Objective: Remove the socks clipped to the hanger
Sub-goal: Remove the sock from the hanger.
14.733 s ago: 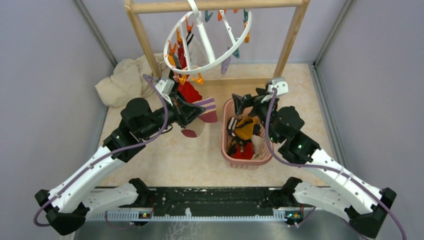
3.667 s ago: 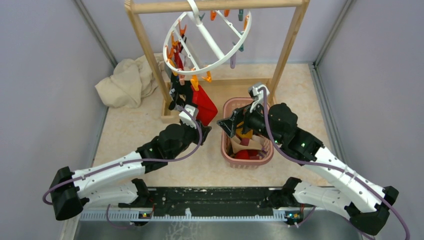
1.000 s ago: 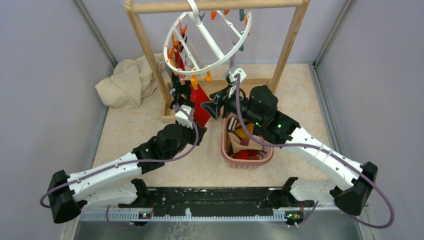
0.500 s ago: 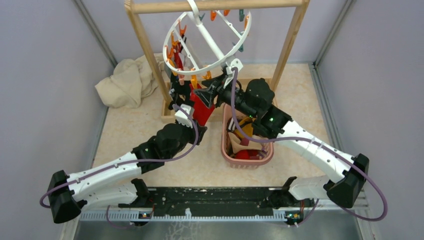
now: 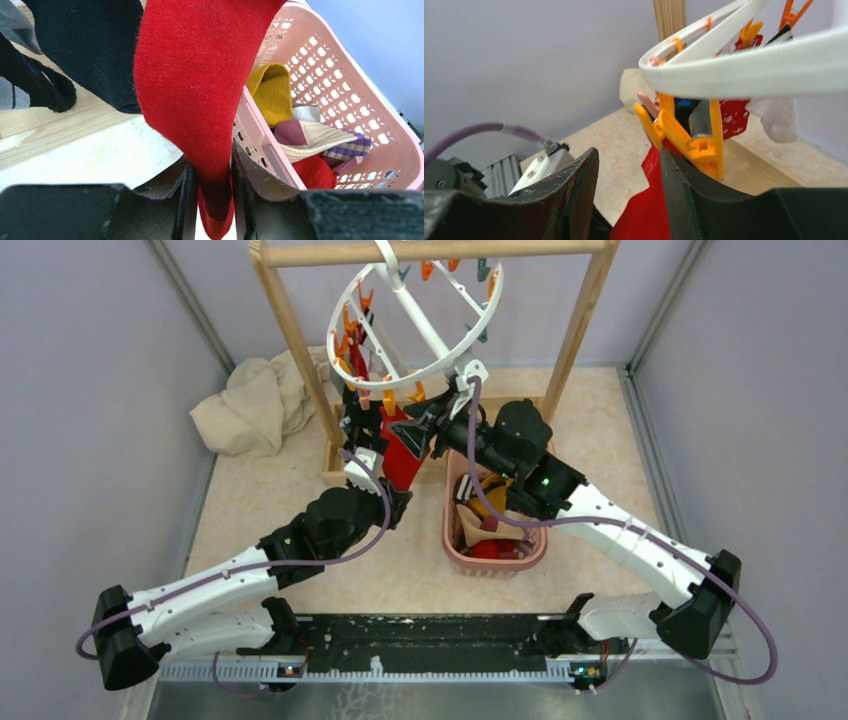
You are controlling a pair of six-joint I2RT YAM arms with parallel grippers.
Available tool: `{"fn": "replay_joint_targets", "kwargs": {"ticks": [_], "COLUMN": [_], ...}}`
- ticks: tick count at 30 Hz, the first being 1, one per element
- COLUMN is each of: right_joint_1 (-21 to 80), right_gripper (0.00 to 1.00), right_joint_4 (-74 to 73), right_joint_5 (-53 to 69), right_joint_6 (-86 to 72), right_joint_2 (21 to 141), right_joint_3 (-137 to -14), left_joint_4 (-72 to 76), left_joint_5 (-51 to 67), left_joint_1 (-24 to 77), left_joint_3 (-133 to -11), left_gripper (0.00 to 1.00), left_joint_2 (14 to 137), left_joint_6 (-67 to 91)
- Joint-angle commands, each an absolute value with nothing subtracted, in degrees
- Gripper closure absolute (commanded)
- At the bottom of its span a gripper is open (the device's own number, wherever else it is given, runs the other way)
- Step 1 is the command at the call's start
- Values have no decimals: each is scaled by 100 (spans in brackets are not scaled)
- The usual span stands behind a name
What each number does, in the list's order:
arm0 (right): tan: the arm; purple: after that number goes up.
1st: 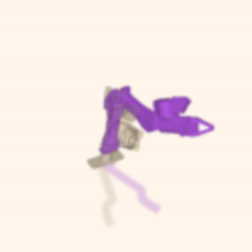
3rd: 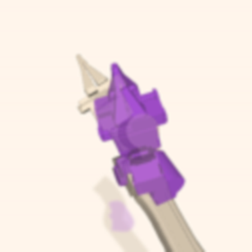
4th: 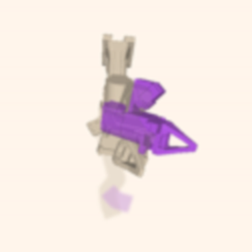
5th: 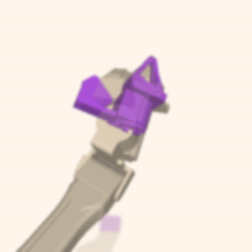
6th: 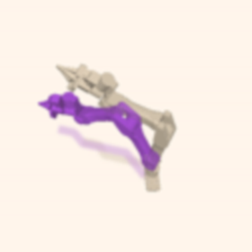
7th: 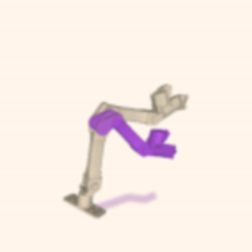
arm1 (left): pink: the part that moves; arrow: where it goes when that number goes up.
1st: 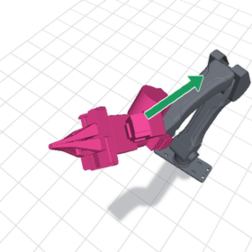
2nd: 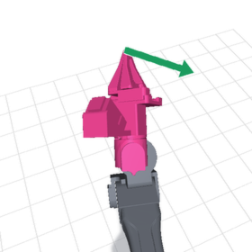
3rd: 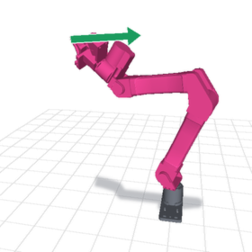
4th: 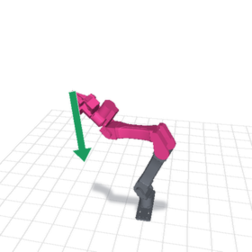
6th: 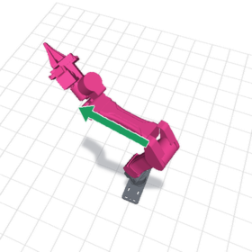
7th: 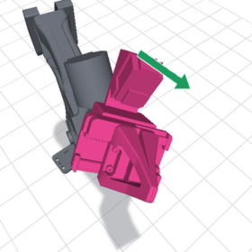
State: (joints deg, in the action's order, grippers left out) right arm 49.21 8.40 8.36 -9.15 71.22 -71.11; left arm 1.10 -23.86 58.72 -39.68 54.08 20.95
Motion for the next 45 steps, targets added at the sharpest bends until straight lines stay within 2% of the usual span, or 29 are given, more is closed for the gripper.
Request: {"fn": "replay_joint_targets", "kwargs": {"ticks": [1,12,21,25,28,45], "right_joint_1": [4955,4997,4997,4998,4992,4861], "right_gripper": [53,61,63,51,46,43], "right_joint_4": [955,645,808,822,809,1146], "right_joint_5": [1048,1163,1481,1257,1093,1160], "right_joint_6": [-1112,-619,-637,-531,-400,176], "right_joint_2": [6531,6879,7352,7503,7569,7742], "right_joint_3": [-6864,-7302,-7719,-7862,-7938,-7911], "left_joint_4": [141,-264,-847,-999,-1177,-1983], "left_joint_5": [-2330,-2309,-2464,-2524,-2585,-2915], "left_joint_1": [5845,5845,5844,5840,5844,5845], "left_joint_3": [-4172,-4398,-4732,-4800,-4847,-4919], "left_gripper": [66,66,66,66,65,64], "left_joint_2": [5340,5173,4983,4964,4920,4514], "left_joint_6": [2078,2241,2403,2446,2522,2908]}}
